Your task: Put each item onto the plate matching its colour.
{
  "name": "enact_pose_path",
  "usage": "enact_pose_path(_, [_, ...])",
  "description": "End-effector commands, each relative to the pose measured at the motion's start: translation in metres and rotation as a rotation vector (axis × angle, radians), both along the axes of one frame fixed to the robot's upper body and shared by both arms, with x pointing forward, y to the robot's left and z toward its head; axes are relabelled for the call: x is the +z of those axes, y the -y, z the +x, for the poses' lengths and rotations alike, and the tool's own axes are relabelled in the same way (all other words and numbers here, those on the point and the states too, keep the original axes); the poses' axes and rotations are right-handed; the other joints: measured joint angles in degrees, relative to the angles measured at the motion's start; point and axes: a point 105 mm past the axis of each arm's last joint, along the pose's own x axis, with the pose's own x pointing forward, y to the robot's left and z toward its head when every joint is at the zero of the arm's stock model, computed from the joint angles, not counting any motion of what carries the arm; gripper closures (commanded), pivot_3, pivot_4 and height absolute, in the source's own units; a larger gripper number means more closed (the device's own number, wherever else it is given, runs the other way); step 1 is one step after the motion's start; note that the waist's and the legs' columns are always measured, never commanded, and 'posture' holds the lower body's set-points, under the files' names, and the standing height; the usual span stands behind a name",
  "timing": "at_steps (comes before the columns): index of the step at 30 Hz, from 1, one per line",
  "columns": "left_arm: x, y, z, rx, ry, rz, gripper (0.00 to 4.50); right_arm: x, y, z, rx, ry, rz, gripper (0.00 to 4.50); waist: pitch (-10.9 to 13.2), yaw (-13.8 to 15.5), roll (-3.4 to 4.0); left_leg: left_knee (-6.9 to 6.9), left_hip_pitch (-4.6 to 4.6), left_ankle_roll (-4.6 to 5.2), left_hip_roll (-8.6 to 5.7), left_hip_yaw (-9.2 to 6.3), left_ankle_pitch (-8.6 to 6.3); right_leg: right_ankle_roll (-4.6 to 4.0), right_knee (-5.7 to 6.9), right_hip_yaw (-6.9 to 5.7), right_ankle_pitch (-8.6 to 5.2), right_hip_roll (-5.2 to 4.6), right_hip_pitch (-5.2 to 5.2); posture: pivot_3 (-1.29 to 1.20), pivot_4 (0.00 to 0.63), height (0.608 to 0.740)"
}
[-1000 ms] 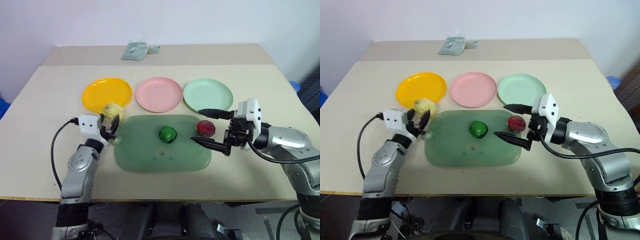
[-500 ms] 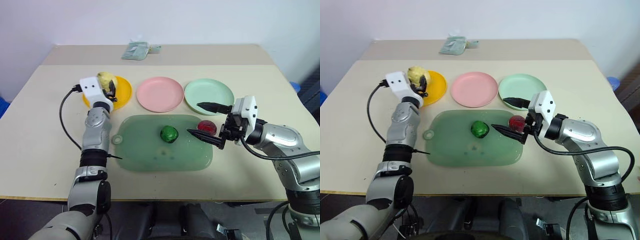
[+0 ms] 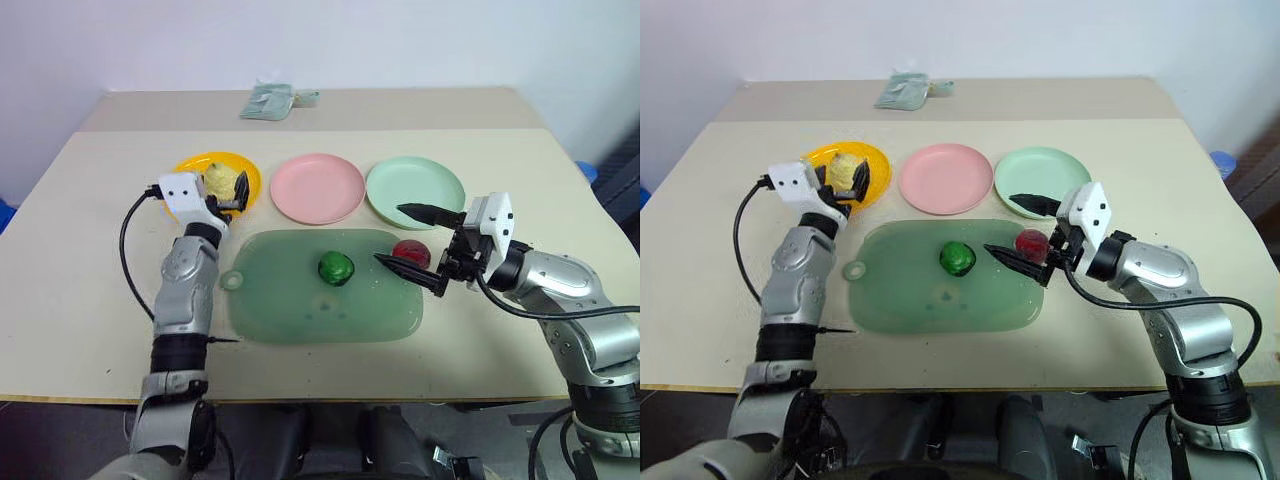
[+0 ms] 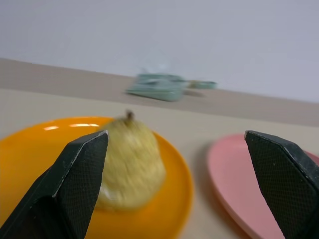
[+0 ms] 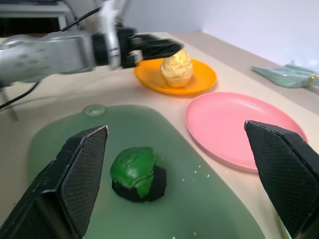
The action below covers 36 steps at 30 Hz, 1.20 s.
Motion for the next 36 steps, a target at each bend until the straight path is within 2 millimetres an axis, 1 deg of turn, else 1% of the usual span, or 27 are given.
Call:
enact_pose_path(1, [0.016, 0.007, -0.026, -0.173, 0.067, 0.042, 0.03, 0.008, -0.015, -0.002, 0.001, 0.037, 0.013, 0.0, -0.01, -0.02, 0.01, 0.0, 0.0, 0.0, 0.0, 0.0, 0.0, 0.0, 0.0, 0.0, 0.0, 0.0, 0.0, 0.0, 0.15, 0.74])
enact_pose_path(4, [0.004, 0.012, -0.05, -0.336, 0.026, 0.123, 0.03, 0.005, -0.022, -0.001, -0.004, 0.017, 0.024, 0.0, -0.02, 0.0, 0.04, -0.02, 0.0, 0.0, 0.0, 0.0, 0.0, -0.01, 0.0, 0.0, 0.0, 0.0, -0.01, 0.0, 0.15, 0.74])
enact_pose_path(8, [-0.01, 0.019, -0.073, -0.528, -0.038, 0.222, 0.03, 0.004, -0.027, -0.006, 0.008, -0.005, 0.033, 0.0, -0.02, 0.22, 0.06, -0.03, 0.01, 0.02, 0.0, -0.02, -0.02, -0.02, -0.06, -0.01, 0.0, -0.01, -0.01, 0.0, 0.15, 0.74])
enact_pose_path(12, [-0.017, 0.019, -0.088, -0.619, -0.068, 0.254, 0.03, -0.002, -0.027, -0.008, 0.011, -0.024, 0.002, 0.0, -0.02, 0.08, 0.07, -0.06, 0.01, 0.08, 0.0, -0.01, -0.06, -0.02, -0.08, 0.0, -0.01, -0.01, -0.01, 0.0, 0.15, 0.74])
enact_pose_path(14, [-0.017, 0.016, -0.099, -0.671, -0.071, 0.248, 0.03, -0.011, -0.03, -0.003, -0.004, -0.046, -0.032, 0.0, -0.03, -0.03, 0.08, -0.08, 0.02, 0.08, 0.0, -0.01, -0.07, -0.02, -0.08, 0.0, -0.01, -0.01, 0.0, 0.0, 0.15, 0.74])
enact_pose_path(18, [-0.013, 0.002, -0.125, -0.779, -0.064, 0.309, 0.03, -0.028, -0.042, 0.011, -0.034, -0.094, -0.08, 0.0, -0.03, -0.67, 0.11, -0.17, 0.03, 0.05, 0.03, 0.0, -0.05, -0.04, -0.06, 0.02, -0.01, 0.01, -0.06, 0.0, 0.15, 0.74])
enact_pose_path(21, [-0.009, -0.006, -0.141, -0.87, -0.069, 0.332, 0.03, -0.035, -0.053, 0.013, -0.007, -0.135, -0.079, 0.0, -0.01, -0.99, 0.14, -0.23, 0.03, 0.04, 0.04, -0.02, -0.04, -0.06, -0.07, 0.0, -0.02, 0.0, -0.09, 0.0, 0.15, 0.74])
enact_pose_path(25, [-0.003, -0.008, -0.152, -0.942, -0.074, 0.362, 0.03, -0.041, -0.065, 0.015, 0.023, -0.185, -0.059, 0.0, -0.01, -1.27, 0.16, -0.19, 0.04, 0.14, 0.03, -0.02, -0.1, -0.06, -0.15, -0.01, -0.02, -0.01, -0.1, 0.0, 0.15, 0.74])
enact_pose_path(28, [-0.003, -0.008, -0.155, -0.971, -0.081, 0.382, 0.03, -0.046, -0.068, 0.018, 0.026, -0.209, -0.057, 0.0, 0.0, -1.39, 0.17, -0.21, 0.06, 0.14, 0.03, -0.01, -0.11, -0.06, -0.15, 0.0, -0.02, -0.01, -0.16, 0.0, 0.15, 0.74])
enact_pose_path(30, [-0.004, -0.007, -0.159, -0.997, -0.085, 0.416, 0.03, -0.053, -0.069, 0.022, 0.017, -0.233, -0.061, 0.0, 0.0, -1.44, 0.17, -0.22, 0.06, 0.13, 0.03, -0.01, -0.1, -0.05, -0.14, 0.0, -0.02, 0.0, -0.17, 0.0, 0.15, 0.74])
enact_pose_path(35, [-0.001, -0.002, -0.157, -0.999, -0.075, 0.433, 0.03, -0.068, -0.073, 0.027, 0.028, -0.296, -0.059, 0.0, 0.0, -1.42, 0.19, -0.24, 0.06, 0.1, 0.03, -0.01, -0.09, -0.06, -0.15, 0.01, -0.02, 0.0, -0.19, 0.0, 0.15, 0.74])
enact_pose_path(36, [-0.001, -0.001, -0.156, -0.996, -0.072, 0.433, 0.03, -0.074, -0.074, 0.031, 0.019, -0.314, -0.054, 0.0, 0.0, -1.43, 0.19, -0.24, 0.07, 0.1, 0.03, -0.01, -0.09, -0.06, -0.15, 0.01, -0.01, 0.0, -0.18, 0.0, 0.15, 0.74])
